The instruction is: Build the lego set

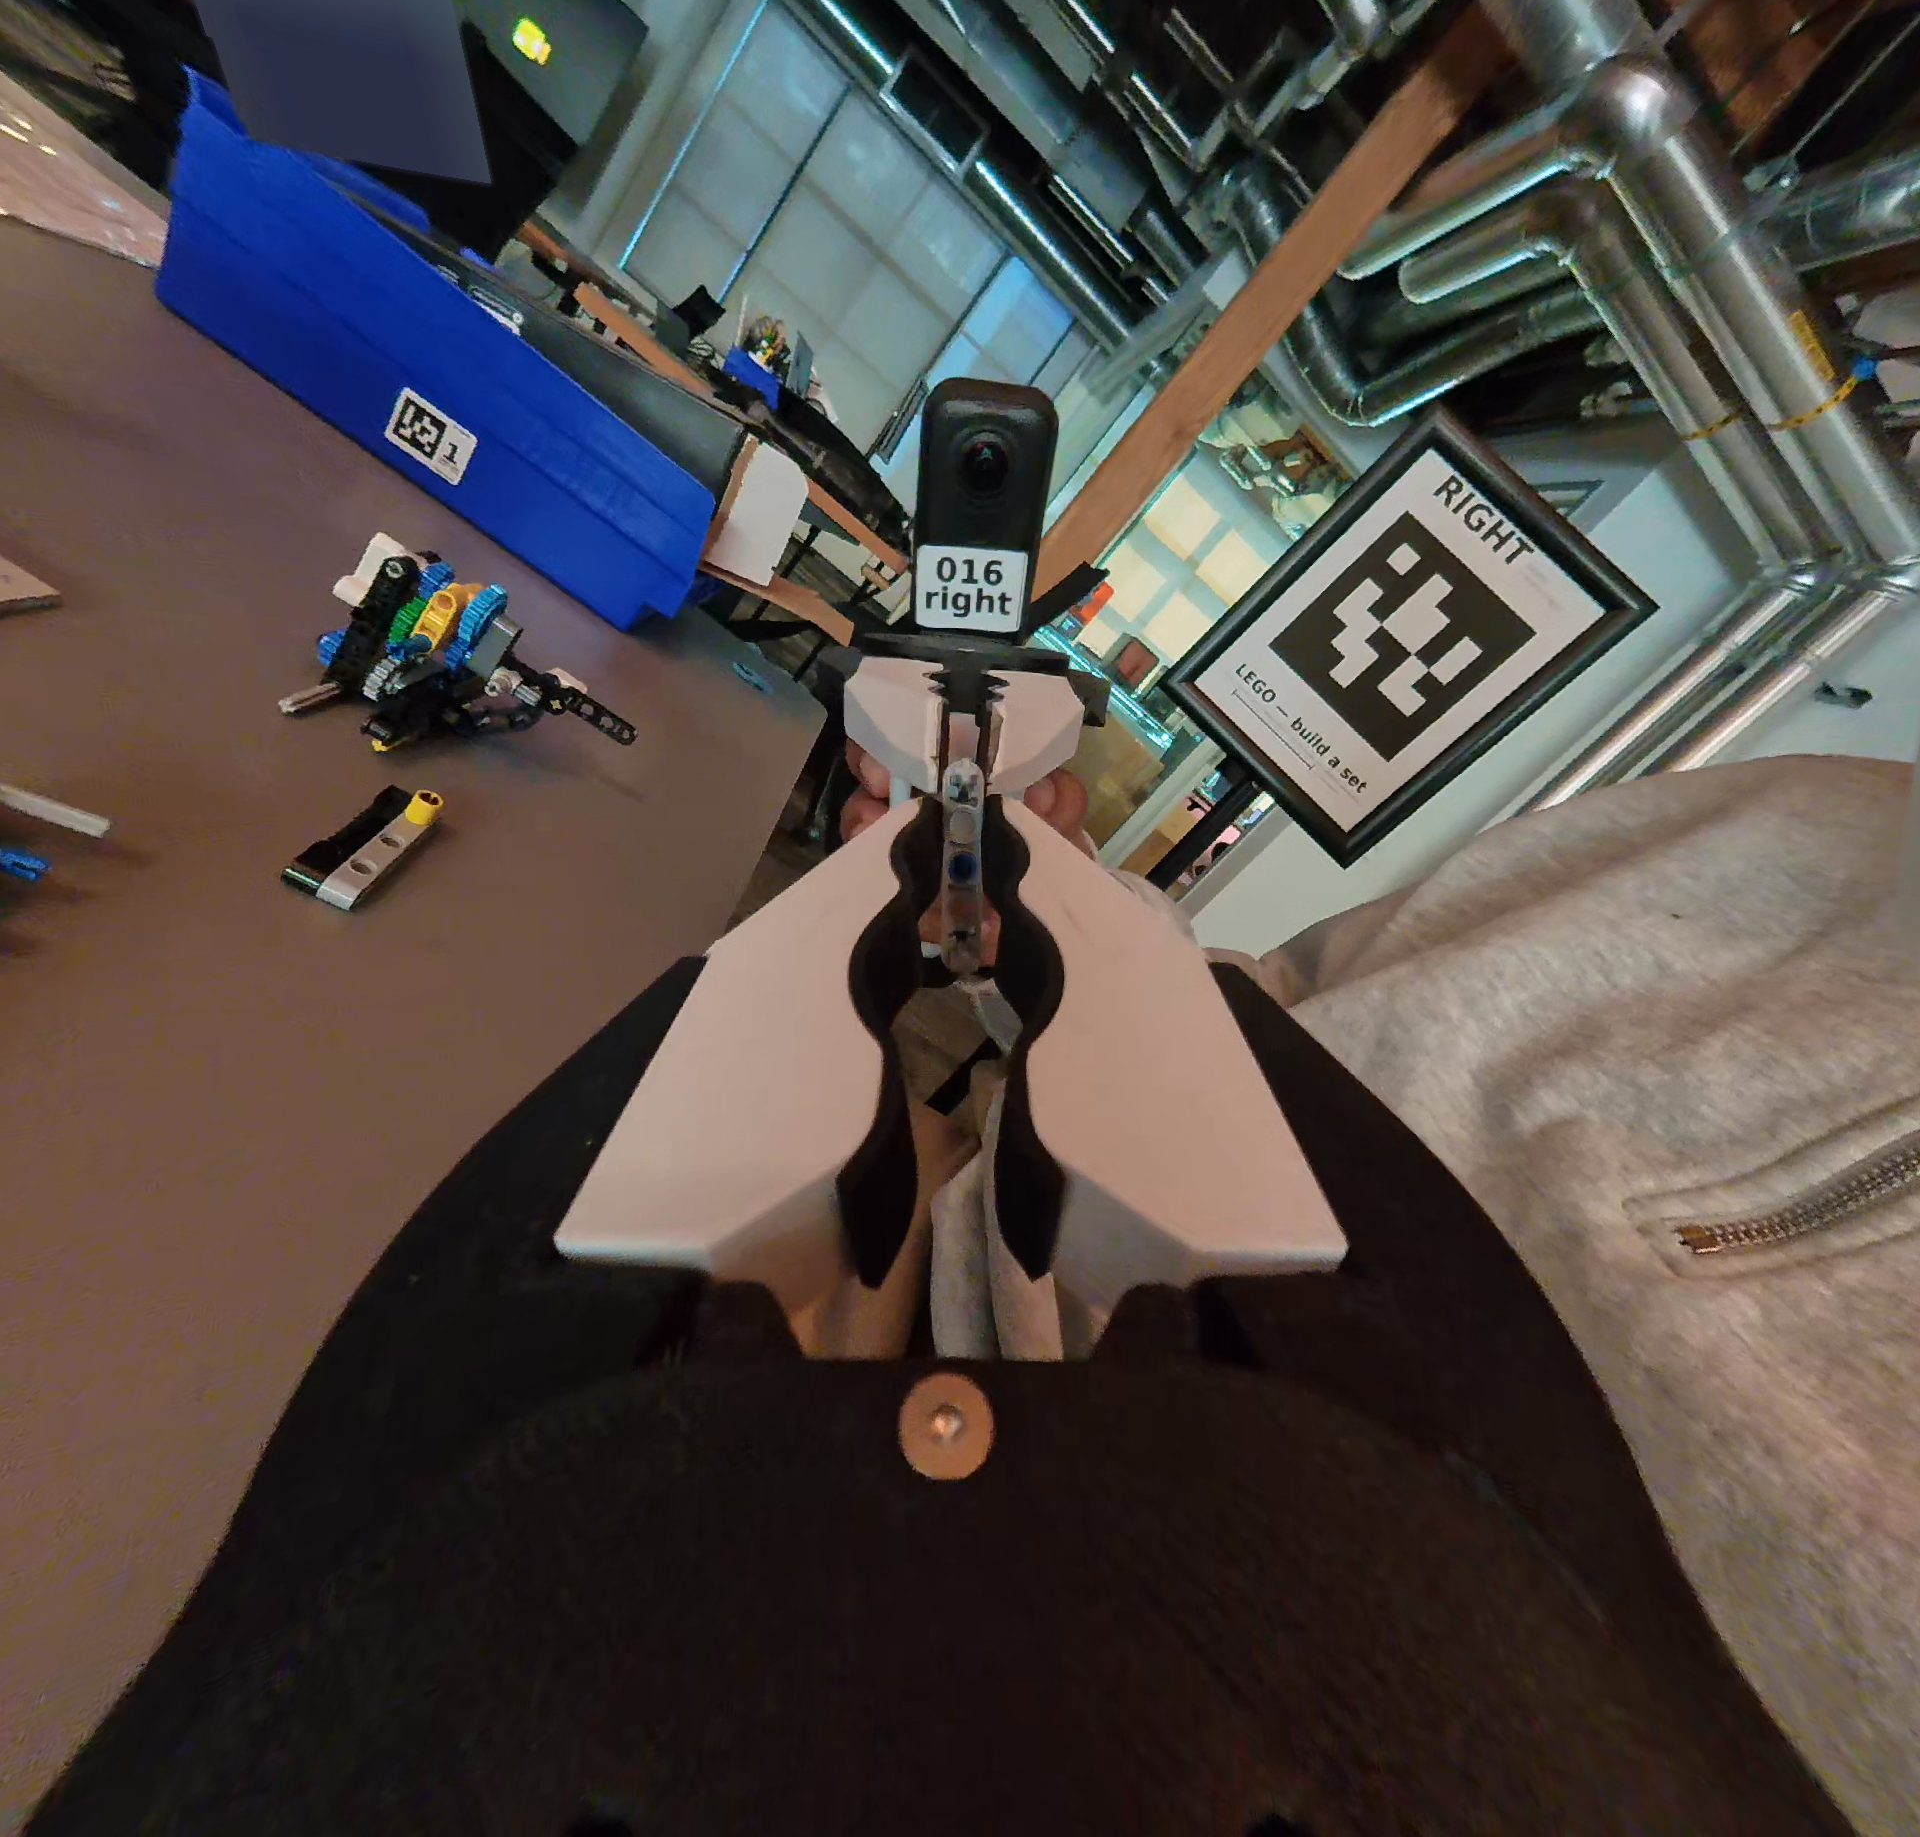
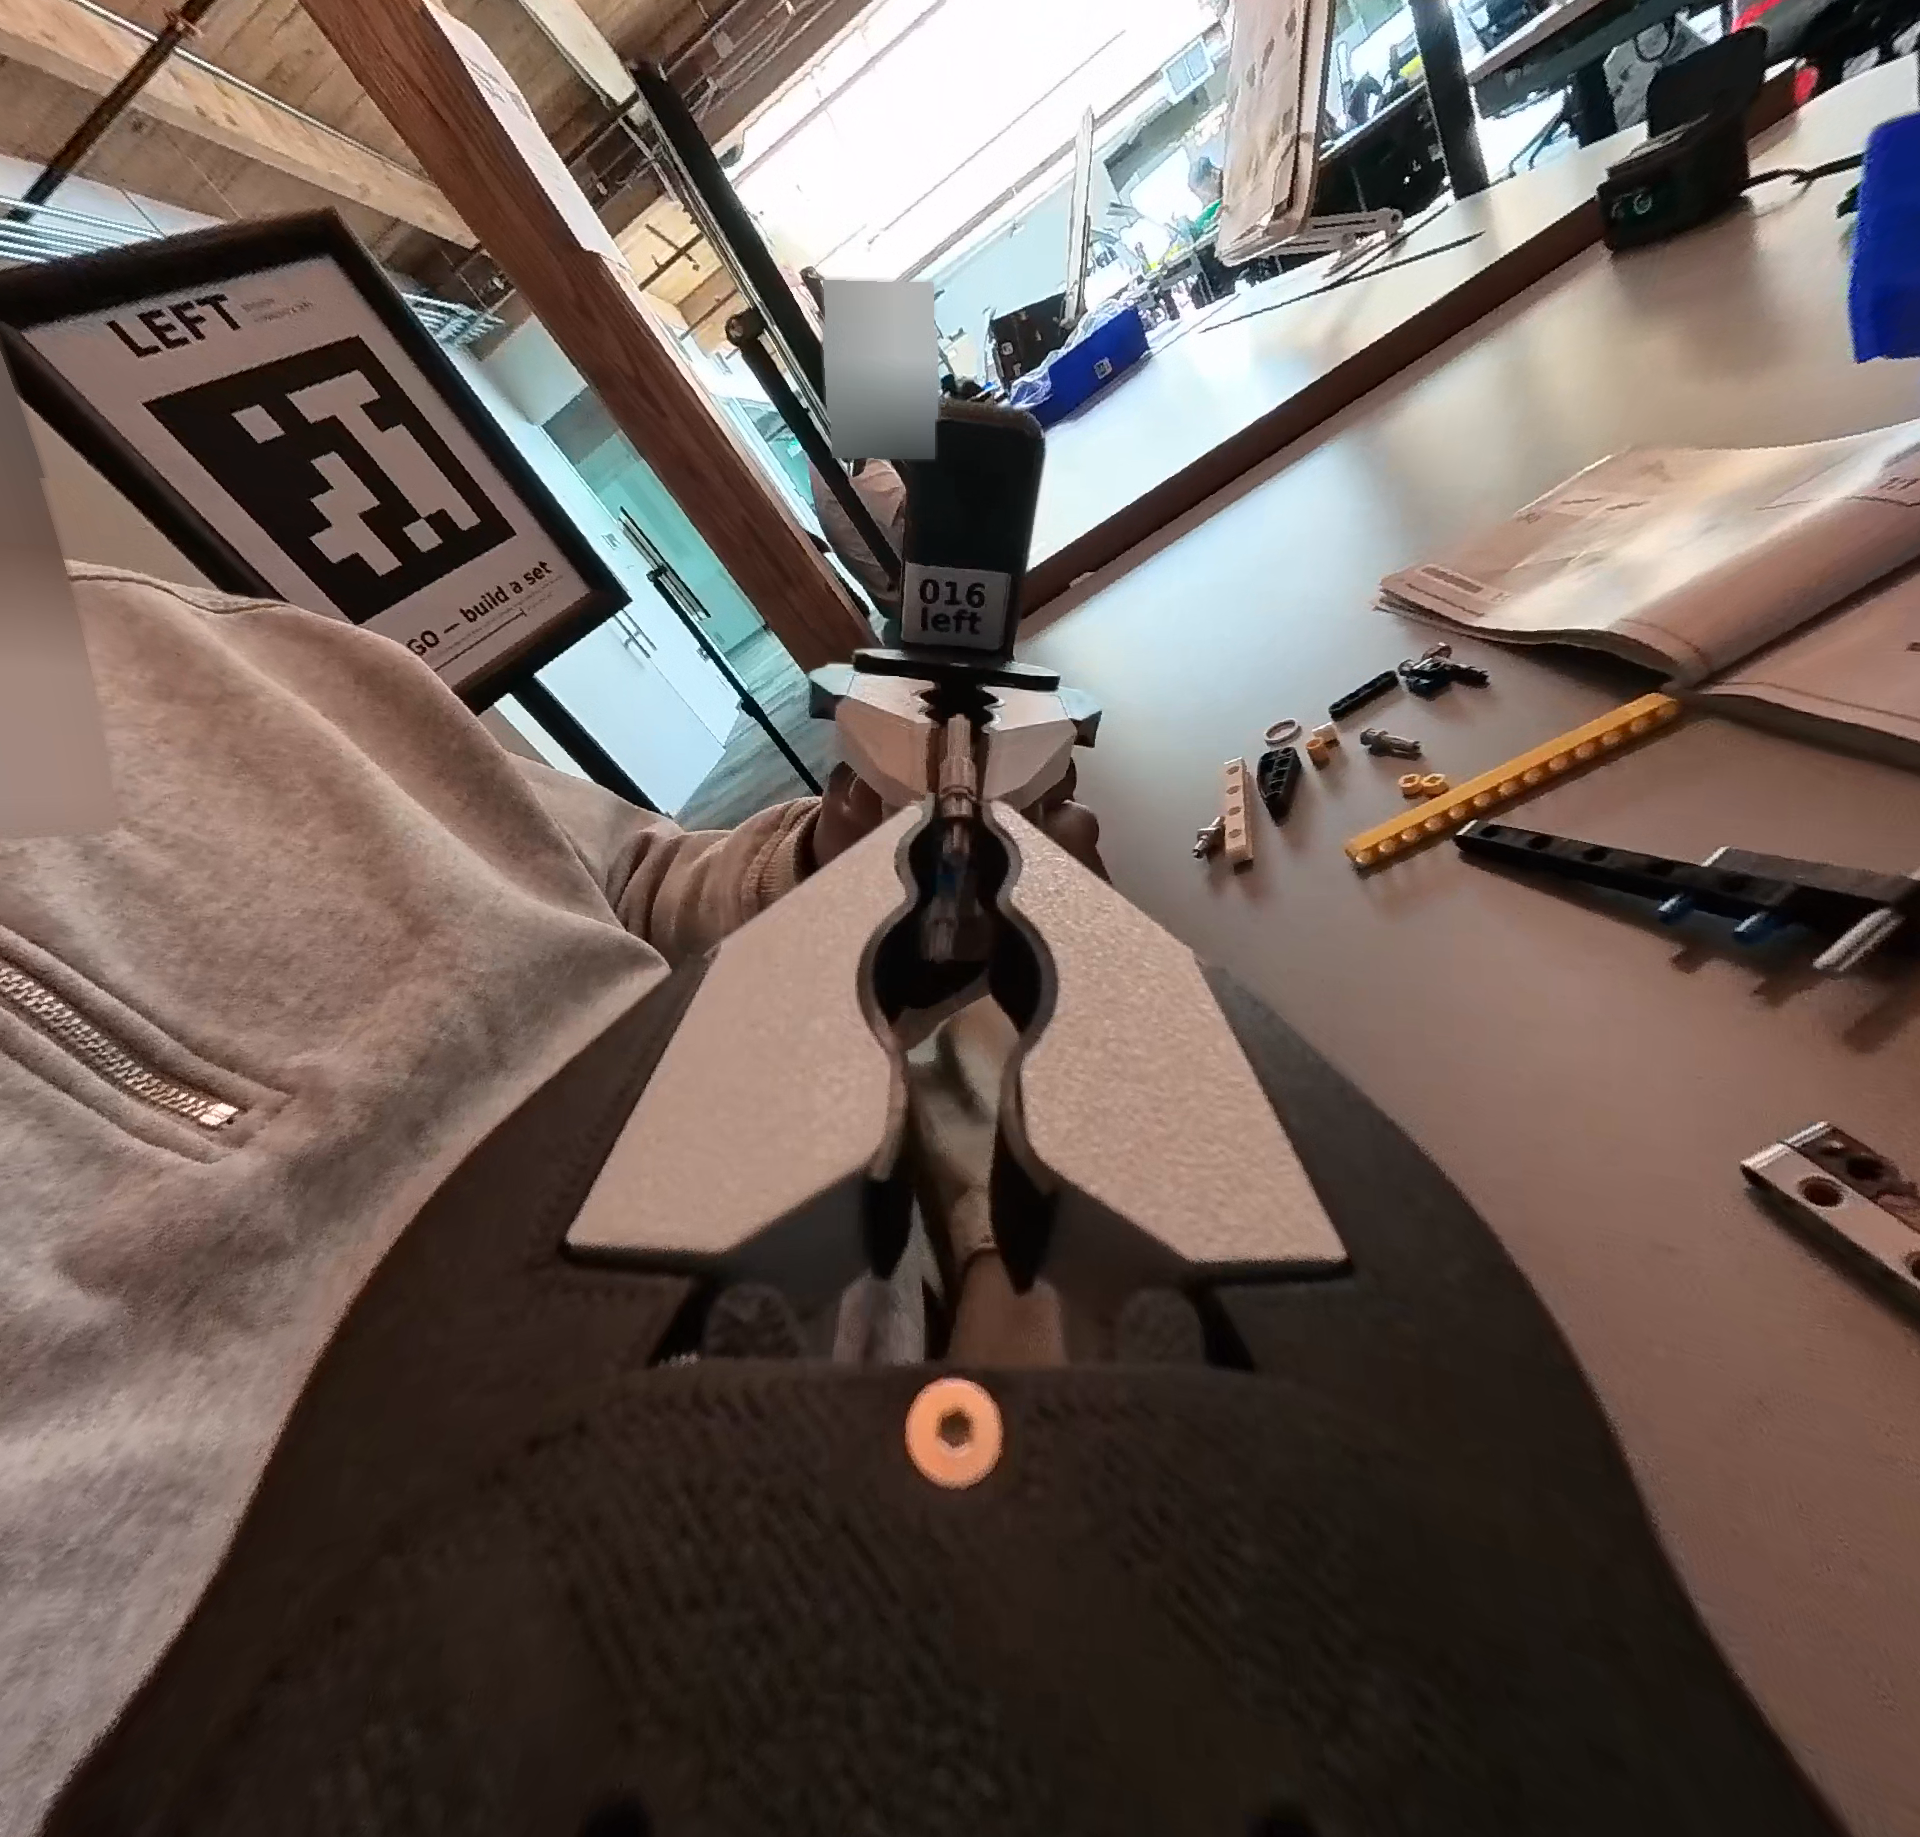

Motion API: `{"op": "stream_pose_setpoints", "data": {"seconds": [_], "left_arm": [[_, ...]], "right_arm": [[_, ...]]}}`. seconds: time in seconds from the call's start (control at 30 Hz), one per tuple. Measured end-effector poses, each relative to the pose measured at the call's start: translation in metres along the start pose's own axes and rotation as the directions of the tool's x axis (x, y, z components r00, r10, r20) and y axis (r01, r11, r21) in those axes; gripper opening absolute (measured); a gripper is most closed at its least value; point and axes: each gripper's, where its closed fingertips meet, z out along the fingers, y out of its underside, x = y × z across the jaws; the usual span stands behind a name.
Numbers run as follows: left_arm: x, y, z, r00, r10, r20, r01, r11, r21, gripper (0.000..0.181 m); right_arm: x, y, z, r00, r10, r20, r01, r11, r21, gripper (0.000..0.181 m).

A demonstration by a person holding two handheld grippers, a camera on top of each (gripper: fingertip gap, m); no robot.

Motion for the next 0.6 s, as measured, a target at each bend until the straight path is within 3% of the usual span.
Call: {"op": "stream_pose_setpoints", "data": {"seconds": [0.6], "left_arm": [[-0.0022,-0.0018,-0.0014,1.0,0.006,0.005,-0.007,1.0,0.019,0.003]], "right_arm": [[0.002,0.0005,-0.0006,0.999,0.054,0.008,-0.054,0.999,0.007,0.004]]}}
